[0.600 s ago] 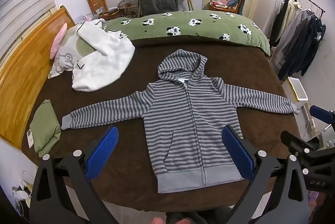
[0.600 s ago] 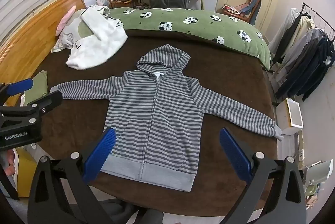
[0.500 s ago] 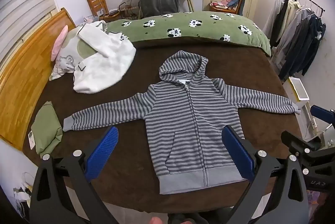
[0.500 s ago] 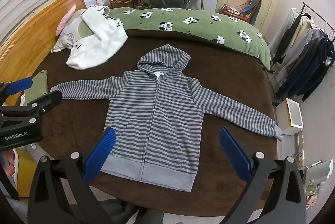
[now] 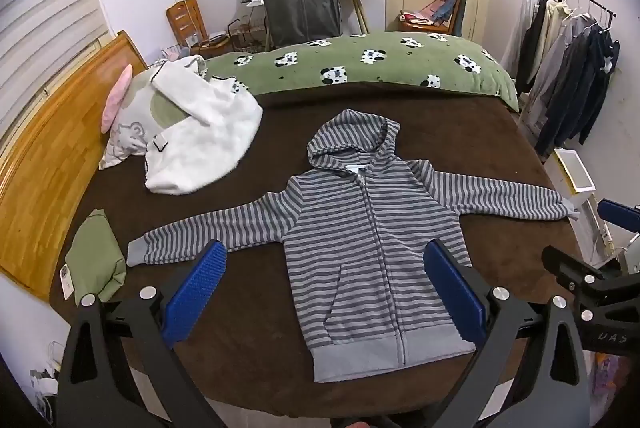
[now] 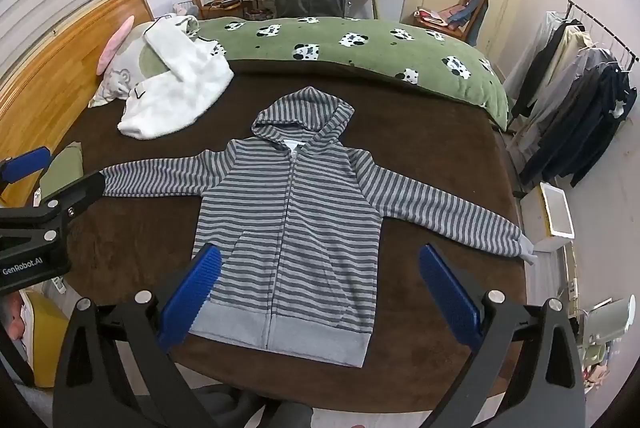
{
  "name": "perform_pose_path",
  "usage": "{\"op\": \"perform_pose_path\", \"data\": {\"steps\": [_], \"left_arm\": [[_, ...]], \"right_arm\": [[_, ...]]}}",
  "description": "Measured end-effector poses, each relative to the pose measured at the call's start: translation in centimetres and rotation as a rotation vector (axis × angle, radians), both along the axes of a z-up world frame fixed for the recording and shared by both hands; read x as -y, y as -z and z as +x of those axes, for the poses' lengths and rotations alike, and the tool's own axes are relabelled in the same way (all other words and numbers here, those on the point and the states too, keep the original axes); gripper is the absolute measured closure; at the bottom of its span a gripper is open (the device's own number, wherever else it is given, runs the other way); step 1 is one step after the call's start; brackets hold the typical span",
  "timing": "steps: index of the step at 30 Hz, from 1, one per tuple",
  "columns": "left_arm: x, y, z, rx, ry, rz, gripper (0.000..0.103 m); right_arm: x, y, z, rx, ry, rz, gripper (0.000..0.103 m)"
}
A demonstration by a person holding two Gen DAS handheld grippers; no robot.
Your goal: Fold large clothes
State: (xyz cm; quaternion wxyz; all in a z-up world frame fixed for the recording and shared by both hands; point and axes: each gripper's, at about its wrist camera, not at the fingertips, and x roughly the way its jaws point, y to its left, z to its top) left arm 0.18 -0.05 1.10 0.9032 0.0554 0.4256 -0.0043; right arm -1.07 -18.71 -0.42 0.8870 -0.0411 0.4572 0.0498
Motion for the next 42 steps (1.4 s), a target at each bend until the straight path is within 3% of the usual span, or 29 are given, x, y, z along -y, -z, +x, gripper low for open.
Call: {"op": "perform_pose_path", "data": {"steps": [42], "left_arm": [[-0.2, 1.1, 0.4, -0.031, 0.019, -0.023, 0.006]], "right_arm": [[-0.3, -0.1, 0.3, 0.003, -0.001, -0.001, 0.006]]}}
